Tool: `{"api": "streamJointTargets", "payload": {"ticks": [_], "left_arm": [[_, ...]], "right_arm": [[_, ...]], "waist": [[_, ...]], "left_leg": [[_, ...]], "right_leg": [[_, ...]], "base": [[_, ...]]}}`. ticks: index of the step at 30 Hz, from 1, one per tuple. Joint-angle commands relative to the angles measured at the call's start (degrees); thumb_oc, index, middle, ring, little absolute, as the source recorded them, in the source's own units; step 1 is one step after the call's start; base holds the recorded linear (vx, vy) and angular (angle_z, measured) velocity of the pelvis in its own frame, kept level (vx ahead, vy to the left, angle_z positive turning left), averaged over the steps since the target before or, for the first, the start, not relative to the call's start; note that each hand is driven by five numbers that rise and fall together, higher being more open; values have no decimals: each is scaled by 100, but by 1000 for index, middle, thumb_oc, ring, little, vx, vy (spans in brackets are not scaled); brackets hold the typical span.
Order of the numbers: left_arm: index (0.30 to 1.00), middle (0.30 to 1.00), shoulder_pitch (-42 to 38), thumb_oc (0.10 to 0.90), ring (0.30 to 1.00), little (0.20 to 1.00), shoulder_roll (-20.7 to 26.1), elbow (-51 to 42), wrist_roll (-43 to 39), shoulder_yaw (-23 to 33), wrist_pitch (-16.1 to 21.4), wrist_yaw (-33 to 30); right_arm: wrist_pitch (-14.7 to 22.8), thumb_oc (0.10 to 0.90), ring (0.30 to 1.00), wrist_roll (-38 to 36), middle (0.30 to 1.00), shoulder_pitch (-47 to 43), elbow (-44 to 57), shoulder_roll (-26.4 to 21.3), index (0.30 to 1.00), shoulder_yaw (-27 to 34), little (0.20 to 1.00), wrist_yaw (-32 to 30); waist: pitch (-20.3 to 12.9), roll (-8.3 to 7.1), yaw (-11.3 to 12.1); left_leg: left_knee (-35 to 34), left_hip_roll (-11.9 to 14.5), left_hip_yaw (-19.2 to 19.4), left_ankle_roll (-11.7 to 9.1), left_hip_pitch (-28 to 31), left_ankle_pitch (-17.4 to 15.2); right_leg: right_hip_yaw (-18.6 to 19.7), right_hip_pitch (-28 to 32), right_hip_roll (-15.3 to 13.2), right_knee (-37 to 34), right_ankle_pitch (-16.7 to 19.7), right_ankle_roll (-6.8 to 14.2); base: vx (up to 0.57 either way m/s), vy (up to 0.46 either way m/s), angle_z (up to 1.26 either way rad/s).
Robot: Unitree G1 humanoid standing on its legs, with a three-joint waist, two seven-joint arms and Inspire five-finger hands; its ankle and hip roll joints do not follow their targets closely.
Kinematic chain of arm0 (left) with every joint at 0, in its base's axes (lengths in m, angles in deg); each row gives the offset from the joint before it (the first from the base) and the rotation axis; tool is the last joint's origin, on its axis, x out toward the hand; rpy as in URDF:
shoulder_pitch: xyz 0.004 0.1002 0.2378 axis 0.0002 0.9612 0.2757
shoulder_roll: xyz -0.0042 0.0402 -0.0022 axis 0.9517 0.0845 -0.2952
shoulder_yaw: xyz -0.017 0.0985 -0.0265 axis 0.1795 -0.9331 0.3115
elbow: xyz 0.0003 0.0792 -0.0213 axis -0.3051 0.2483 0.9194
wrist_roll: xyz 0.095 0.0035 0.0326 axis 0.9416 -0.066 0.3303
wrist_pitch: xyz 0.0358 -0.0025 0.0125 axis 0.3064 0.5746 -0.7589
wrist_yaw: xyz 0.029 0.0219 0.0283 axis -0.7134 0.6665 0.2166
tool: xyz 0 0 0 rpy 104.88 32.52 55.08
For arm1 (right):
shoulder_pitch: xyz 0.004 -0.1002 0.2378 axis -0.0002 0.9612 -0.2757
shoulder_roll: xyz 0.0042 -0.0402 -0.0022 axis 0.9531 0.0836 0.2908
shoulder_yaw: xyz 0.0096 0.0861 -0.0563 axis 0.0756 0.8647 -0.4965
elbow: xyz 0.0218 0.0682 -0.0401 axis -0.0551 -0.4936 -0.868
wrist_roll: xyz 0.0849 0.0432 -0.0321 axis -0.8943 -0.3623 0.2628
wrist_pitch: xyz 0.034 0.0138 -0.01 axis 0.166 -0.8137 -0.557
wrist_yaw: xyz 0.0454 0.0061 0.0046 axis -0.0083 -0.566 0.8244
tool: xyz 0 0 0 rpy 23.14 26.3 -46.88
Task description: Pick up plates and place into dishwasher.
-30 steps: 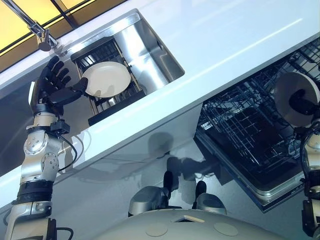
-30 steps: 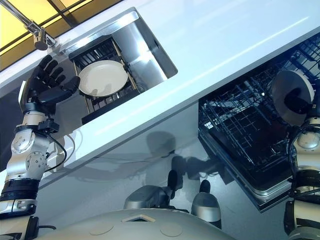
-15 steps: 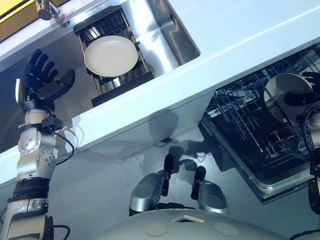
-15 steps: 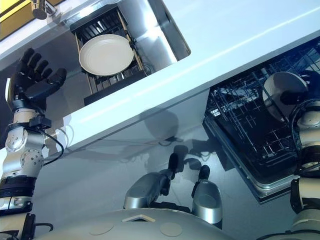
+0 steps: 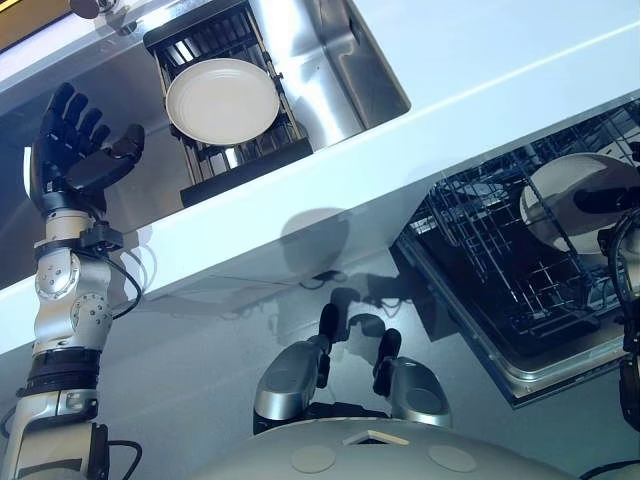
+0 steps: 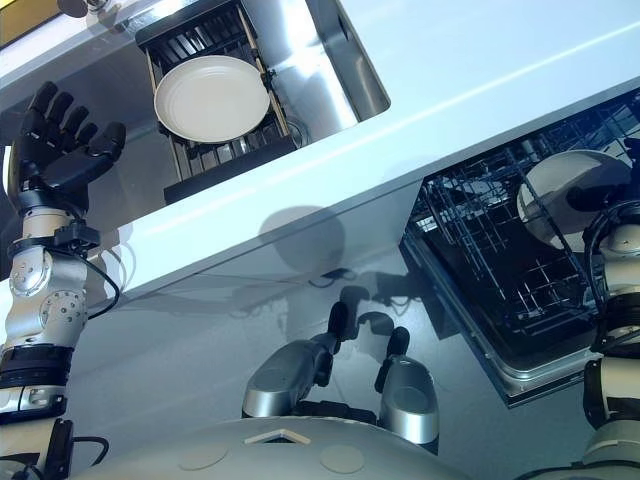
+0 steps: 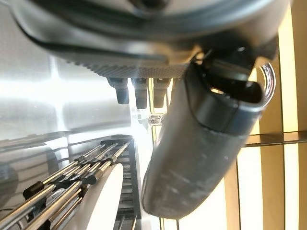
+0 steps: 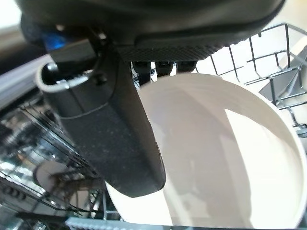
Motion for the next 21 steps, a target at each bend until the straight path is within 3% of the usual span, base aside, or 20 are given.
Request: {"api": "streamJointTargets", "payload": {"ticks": [1, 10, 14, 21], "left_arm": [[900, 900, -249, 800, 900, 900, 450, -322, -97, 558, 790, 111], [900, 900, -263, 800, 900, 900, 593, -220, 627, 668, 654, 103], [900, 900, -303, 800, 900, 900, 873, -20, 1168, 721, 122, 36], [900, 900, -437, 800, 900, 900, 1381, 371, 2009, 651, -442, 125]], "right_arm": [[818, 800, 900, -639, 900, 97, 1001, -200, 900, 304, 900, -573], [1698, 800, 900, -1399, 900, 651, 2462, 507, 900, 980, 900, -763], [2042, 800, 900, -1591, 900, 1040, 2898, 805, 900, 1252, 900, -480], [2077, 800, 900, -1330, 900, 1325, 3380, 887, 900, 1303, 900, -196]], "waist": [[-714, -200, -43], [-1082, -274, -196], [-1336, -266, -315], [-1503, -242, -433]], "left_leg": [[266, 43, 264, -274, -36, -583], [61, -37, 426, -125, 234, -704], [131, -138, 683, 12, 379, -896], [145, -237, 940, 203, 504, -1056]], "right_leg": [[236, -258, 187, 659, -648, -125], [341, -95, 126, 422, -543, 49], [468, 12, 62, 216, -423, 192], [692, 25, 2, 103, -279, 399]], "base": [[-22, 79, -4], [-20, 137, -10], [6, 207, -21], [7, 168, -25]]}}
